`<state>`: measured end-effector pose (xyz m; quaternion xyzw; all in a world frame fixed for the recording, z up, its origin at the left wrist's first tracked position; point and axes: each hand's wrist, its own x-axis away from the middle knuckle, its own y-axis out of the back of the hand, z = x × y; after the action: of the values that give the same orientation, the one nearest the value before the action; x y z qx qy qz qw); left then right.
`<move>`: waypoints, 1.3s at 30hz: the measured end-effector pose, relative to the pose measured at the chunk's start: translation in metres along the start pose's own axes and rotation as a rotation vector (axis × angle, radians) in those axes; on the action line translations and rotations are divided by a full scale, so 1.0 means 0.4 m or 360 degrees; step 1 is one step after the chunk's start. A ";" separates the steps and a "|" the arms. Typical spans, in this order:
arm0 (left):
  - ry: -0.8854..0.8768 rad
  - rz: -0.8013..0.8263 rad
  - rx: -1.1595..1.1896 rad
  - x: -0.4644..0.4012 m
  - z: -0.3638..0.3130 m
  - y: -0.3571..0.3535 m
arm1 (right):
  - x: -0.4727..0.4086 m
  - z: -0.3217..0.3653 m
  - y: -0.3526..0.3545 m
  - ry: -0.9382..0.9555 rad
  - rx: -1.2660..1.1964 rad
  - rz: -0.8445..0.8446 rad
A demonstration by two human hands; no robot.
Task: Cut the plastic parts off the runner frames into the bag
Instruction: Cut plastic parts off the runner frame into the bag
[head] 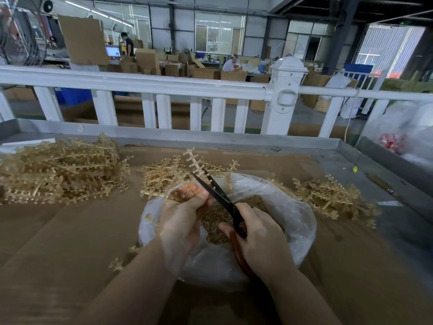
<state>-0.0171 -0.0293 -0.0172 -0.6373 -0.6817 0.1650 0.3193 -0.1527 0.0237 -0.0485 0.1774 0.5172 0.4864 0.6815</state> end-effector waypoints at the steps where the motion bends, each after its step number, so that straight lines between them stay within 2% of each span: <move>1: 0.0007 -0.0006 0.0005 -0.002 0.000 -0.001 | -0.002 0.000 0.001 0.0003 0.0010 0.0010; 12: 0.0103 -0.0022 -0.0063 -0.003 -0.010 -0.004 | -0.005 0.005 0.007 0.0028 0.0050 0.0017; 22: 0.0197 -0.0042 0.0040 0.001 -0.012 -0.006 | -0.001 0.000 0.012 0.0073 0.0072 -0.0001; 27: 0.0157 0.0051 -0.0007 -0.001 -0.010 -0.007 | -0.005 -0.001 0.027 -0.0045 -0.0089 0.0086; 33: 0.0092 0.0185 -0.0078 0.001 -0.013 -0.015 | -0.046 -0.021 0.078 -0.0265 -0.0657 0.0374; 37: 0.0028 0.0119 -0.0045 0.003 -0.010 -0.022 | -0.059 -0.027 0.103 -0.0301 -0.0802 0.0321; 39: -0.0015 0.0105 -0.0043 0.004 -0.005 -0.026 | -0.057 -0.025 0.100 -0.0302 -0.0724 0.0275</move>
<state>-0.0237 -0.0296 -0.0089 -0.6629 -0.6640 0.1692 0.3018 -0.1806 0.0204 -0.0105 0.1079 0.3112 0.6277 0.7053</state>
